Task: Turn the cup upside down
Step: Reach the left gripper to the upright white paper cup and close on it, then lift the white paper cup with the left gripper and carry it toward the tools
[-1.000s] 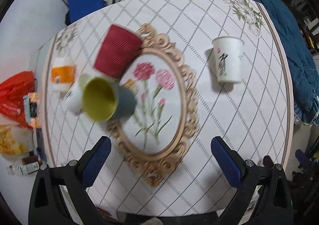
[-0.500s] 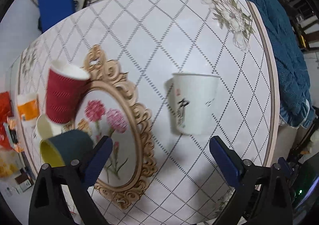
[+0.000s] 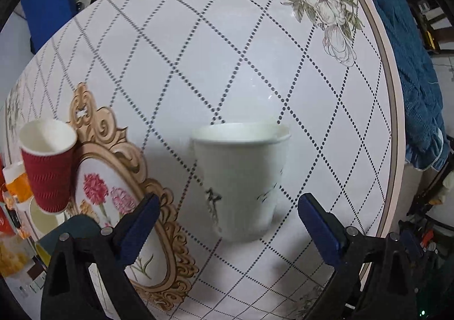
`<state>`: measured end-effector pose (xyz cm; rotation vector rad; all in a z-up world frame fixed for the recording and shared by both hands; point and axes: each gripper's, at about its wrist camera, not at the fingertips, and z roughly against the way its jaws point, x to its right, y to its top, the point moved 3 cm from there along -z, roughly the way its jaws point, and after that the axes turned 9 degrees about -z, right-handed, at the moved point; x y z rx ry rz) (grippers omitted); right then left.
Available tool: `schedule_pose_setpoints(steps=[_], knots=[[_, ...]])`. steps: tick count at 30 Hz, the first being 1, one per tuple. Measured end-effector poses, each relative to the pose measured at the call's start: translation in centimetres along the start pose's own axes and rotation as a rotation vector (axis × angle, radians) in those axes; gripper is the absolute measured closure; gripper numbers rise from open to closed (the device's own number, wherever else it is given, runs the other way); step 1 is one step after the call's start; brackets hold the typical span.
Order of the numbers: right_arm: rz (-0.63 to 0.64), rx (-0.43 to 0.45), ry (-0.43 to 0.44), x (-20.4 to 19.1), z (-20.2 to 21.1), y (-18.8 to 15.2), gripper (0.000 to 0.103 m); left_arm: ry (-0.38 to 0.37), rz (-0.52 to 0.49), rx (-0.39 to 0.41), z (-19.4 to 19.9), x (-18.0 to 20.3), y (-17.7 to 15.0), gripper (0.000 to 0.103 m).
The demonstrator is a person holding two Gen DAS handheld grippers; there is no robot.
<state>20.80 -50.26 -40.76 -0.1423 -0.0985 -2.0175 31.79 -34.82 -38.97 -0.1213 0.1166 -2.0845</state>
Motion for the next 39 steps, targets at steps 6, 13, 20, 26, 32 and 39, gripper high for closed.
schedule_pose_setpoints(steps=[6, 13, 20, 26, 32, 39], knots=[[0.007, -0.004, -0.001, 0.6, -1.0, 0.5, 0.0, 0.02, -0.042, 0.003, -1.6, 0.7, 0.7, 0.013], [0.015, -0.003, -0.003, 0.6, -1.1, 0.7, 0.0, 0.032, -0.06, 0.017, -2.8, 1.1, 0.8, 0.042], [0.013, -0.001, -0.001, 0.4, -0.6, 0.8, 0.0, 0.039, -0.058, 0.057, -1.0, 0.6, -0.3, 0.043], [0.019, -0.003, 0.019, -0.2, 0.4, 0.2, 0.0, 0.021, -0.042, 0.079, 1.3, -0.2, -2.2, 0.044], [0.027, 0.004, 0.056, -1.1, 2.3, -1.5, 0.0, 0.022, -0.035, 0.106, 4.6, -1.8, -5.3, 0.044], [0.029, 0.021, 0.103, -2.8, 5.4, -4.9, 0.0, 0.03, -0.016, 0.122, 5.7, -4.6, -12.2, 0.044]])
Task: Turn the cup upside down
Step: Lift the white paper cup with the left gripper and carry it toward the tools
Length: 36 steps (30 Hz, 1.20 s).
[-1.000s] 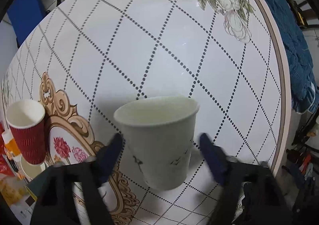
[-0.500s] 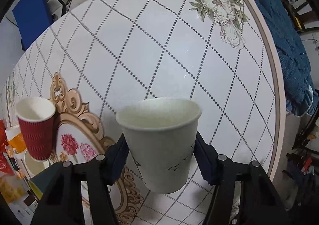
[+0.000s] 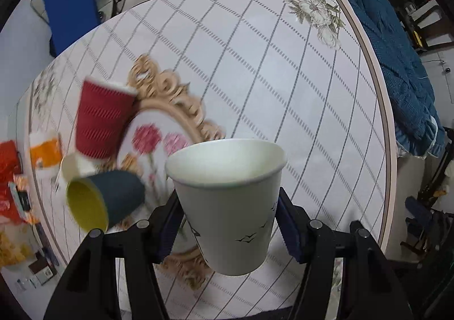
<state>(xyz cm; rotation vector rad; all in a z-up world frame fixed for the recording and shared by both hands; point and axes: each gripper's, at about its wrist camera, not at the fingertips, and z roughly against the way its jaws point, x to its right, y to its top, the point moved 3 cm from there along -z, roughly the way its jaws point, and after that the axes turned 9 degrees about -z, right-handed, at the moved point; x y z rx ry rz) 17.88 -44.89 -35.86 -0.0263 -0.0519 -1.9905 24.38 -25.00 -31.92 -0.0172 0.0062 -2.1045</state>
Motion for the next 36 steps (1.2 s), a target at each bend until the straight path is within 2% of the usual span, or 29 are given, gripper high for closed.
schedule_pose_setpoints(steps=[1, 4, 9, 20, 27, 36], knots=[[0.003, 0.002, 0.005, -0.3, 0.4, -0.6, 0.0, -0.002, 0.005, -0.002, 0.5, 0.4, 0.5, 0.044], [0.016, 0.006, 0.013, -1.4, 1.4, -2.6, 0.0, -0.01, 0.027, -0.002, 1.8, -0.7, -1.7, 0.044], [0.034, 0.006, 0.031, -3.6, 2.9, -6.1, 0.0, -0.016, 0.069, 0.003, 3.4, -3.3, -7.1, 0.043], [0.063, -0.047, 0.109, -10.7, 3.4, -13.4, 0.001, -0.007, 0.194, -0.047, 2.0, -10.4, -17.2, 0.043], [0.104, -0.065, 0.118, -15.4, 2.7, -16.7, 0.001, -0.025, 0.245, -0.091, -0.1, -13.6, -20.6, 0.043], [0.121, -0.08, 0.084, -18.1, 1.1, -18.2, 0.001, -0.086, 0.27, -0.185, -4.7, -15.2, -21.5, 0.043]])
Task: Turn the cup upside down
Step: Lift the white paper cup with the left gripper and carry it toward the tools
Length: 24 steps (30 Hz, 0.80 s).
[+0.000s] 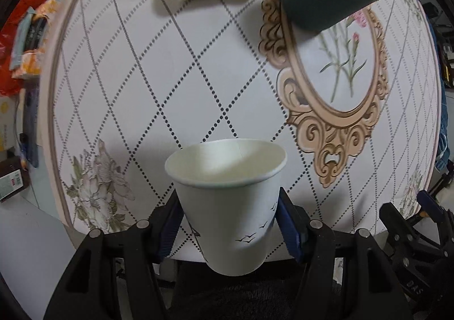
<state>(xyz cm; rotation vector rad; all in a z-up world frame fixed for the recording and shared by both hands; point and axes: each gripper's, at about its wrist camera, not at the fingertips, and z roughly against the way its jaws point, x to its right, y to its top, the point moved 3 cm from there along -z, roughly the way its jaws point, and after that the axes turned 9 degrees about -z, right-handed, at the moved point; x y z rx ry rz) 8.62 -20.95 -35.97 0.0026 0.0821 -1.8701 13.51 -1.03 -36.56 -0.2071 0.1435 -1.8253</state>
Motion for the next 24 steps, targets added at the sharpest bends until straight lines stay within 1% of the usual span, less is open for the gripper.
schedule_pose_setpoints(steps=[9, 15, 21, 23, 24], knots=[[-0.026, -0.021, -0.039, 0.7, -1.3, -0.4, 0.001, 0.009, -0.048, -0.026, -2.5, 1.0, 0.8, 0.043], [-0.039, -0.022, -0.054, 1.3, -1.4, -0.4, 0.001, 0.038, -0.082, -0.035, -3.7, 1.8, 0.7, 0.041], [-0.048, -0.018, -0.057, 1.3, -1.2, -0.3, 0.001, 0.044, -0.075, -0.037, -4.7, 0.5, -0.3, 0.04], [-0.049, -0.02, -0.057, 1.3, -1.2, -0.3, 0.001, 0.028, -0.073, -0.043, -5.1, 0.6, 0.0, 0.04], [-0.048, -0.02, -0.057, 1.3, -1.2, -0.3, 0.001, 0.023, -0.071, -0.049, -5.3, 0.5, -0.1, 0.038]])
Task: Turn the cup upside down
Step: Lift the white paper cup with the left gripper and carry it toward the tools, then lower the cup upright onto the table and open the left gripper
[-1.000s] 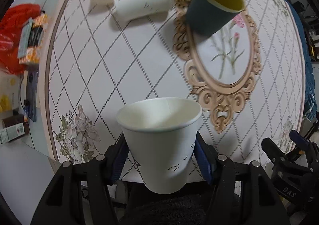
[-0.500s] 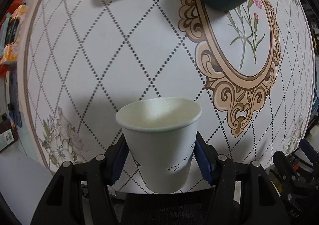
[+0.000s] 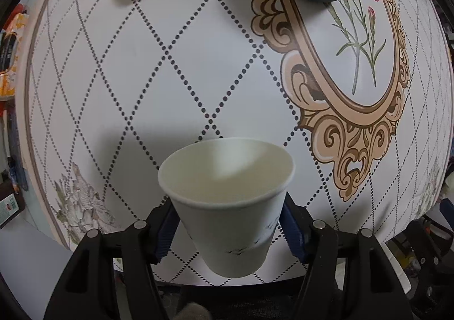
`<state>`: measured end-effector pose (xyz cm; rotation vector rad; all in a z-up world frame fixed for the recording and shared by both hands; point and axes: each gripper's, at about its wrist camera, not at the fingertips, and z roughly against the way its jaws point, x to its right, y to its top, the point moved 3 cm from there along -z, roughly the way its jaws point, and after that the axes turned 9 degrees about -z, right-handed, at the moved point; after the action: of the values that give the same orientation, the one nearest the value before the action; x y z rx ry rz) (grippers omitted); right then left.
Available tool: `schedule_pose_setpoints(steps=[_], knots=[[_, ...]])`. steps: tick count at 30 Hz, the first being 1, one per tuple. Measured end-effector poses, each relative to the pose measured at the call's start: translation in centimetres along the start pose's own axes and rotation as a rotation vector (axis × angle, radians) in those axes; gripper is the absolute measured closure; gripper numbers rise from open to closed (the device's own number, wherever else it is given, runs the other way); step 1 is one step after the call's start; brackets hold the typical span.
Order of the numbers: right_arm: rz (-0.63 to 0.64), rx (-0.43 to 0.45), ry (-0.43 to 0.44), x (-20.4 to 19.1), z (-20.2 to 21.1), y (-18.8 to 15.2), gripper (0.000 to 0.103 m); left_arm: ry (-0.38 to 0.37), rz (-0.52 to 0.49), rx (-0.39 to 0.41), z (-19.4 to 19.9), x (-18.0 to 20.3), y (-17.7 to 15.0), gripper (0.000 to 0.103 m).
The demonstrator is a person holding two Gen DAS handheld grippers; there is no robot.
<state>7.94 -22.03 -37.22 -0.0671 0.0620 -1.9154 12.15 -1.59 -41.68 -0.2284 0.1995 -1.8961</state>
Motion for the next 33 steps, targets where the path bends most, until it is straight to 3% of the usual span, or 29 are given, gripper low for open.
schedule_pose_setpoints(steps=[4, 15, 24, 30, 33], knots=[[0.002, 0.001, 0.0, -0.1, 0.2, -0.1, 0.001, -0.014, -0.003, -0.008, -0.5, -0.5, 0.4, 0.019], [0.0, 0.003, 0.003, -0.4, 0.2, 0.1, 0.001, -0.042, 0.018, -0.015, -1.4, -0.7, 0.9, 0.018], [0.001, 0.006, 0.018, -0.9, 1.0, 0.0, 0.001, -0.057, 0.006, 0.057, 3.5, -0.9, 0.2, 0.018], [-0.005, 0.014, 0.071, -1.3, 3.1, -1.1, 0.001, -0.066, 0.045, 0.175, 9.1, -2.1, -3.1, 0.018], [0.009, 0.03, 0.107, -2.1, 4.9, -2.2, 0.001, -0.012, 0.077, 0.221, 11.0, -3.1, -5.2, 0.018]])
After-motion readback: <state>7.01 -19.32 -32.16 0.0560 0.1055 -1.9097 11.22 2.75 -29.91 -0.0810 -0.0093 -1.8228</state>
